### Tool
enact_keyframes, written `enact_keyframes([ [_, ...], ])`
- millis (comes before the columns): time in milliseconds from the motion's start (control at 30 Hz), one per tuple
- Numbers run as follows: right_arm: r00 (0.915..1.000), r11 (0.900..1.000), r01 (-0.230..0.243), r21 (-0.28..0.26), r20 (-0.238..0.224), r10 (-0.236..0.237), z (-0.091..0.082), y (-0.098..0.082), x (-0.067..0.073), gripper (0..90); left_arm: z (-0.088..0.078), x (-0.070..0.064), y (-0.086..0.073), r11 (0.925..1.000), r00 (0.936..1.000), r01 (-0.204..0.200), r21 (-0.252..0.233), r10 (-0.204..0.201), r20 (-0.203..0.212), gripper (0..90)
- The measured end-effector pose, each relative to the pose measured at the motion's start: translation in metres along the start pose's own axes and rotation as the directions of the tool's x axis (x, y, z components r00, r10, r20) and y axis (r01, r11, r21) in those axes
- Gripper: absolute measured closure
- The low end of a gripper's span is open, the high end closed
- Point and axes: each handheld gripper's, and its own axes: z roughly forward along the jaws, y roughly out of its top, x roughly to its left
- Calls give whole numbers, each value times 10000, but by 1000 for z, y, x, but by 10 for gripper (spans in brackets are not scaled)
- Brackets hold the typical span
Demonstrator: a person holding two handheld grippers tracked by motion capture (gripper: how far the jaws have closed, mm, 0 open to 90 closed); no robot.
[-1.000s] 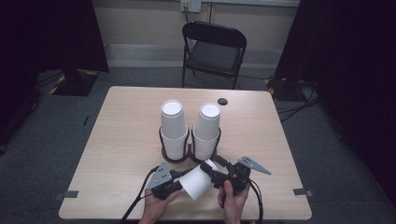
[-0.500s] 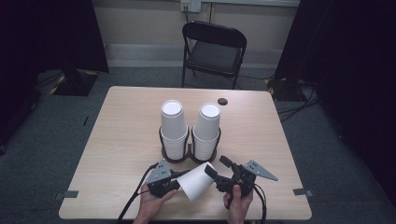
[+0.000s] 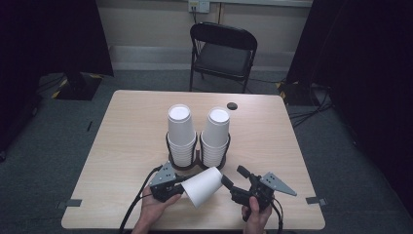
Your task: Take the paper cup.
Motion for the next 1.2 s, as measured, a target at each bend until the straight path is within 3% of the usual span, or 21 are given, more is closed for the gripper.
enact_keyframes([
  [200,9986,9987,517,25,143,-517,-8,-2,2,165,1,3,6,9980,9995,-124,615,107,284,861],
  [333,9944,9907,1017,908,210,-1040,-7,-6,6,241,3,4,11,9945,9994,-229,1018,203,265,860],
  [433,9891,9848,1451,953,132,-1470,-7,-8,9,192,3,6,14,9928,9994,-295,1163,273,205,860],
  [500,9863,9784,1648,1245,-89,-1650,-6,-9,11,144,1,8,15,9924,9998,-162,1219,148,121,861],
  [567,9828,9708,1845,1533,-239,-1830,-7,-11,12,155,0,11,17,9906,10000,-81,1365,79,20,861],
  [633,9737,9605,2267,1616,-139,-2275,-8,-12,14,133,0,12,19,9877,10000,-54,1560,44,64,861],
  [700,9696,9543,2440,1727,-278,-2429,-8,-13,14,131,0,14,22,9834,9999,-92,1812,76,95,861],
  [767,9609,9450,2734,1796,-951,-2600,-8,-14,13,130,0,15,25,9800,9999,-75,1989,47,144,860],
  [800,9584,9408,2819,1881,-1003,-2671,-7,-15,13,130,0,15,27,9782,9999,-28,2076,4,113,861],
  [933,9452,9201,3264,2164,-721,-3183,-4,-20,15,130,0,17,33,9739,10000,66,2268,-59,-36,860],
  [1067,9204,8972,3844,2174,-148,-3907,1,-27,18,130,0,18,40,9617,9999,-106,2737,108,8,861],
  [1133,9173,8932,3901,2237,-97,-3982,2,-28,20,139,1,17,44,9533,9998,-184,3014,190,10,861],
  [1200,9212,9002,3861,2014,-334,-3876,1,-26,21,126,1,17,47,9486,9997,-225,3157,221,48,861],
])
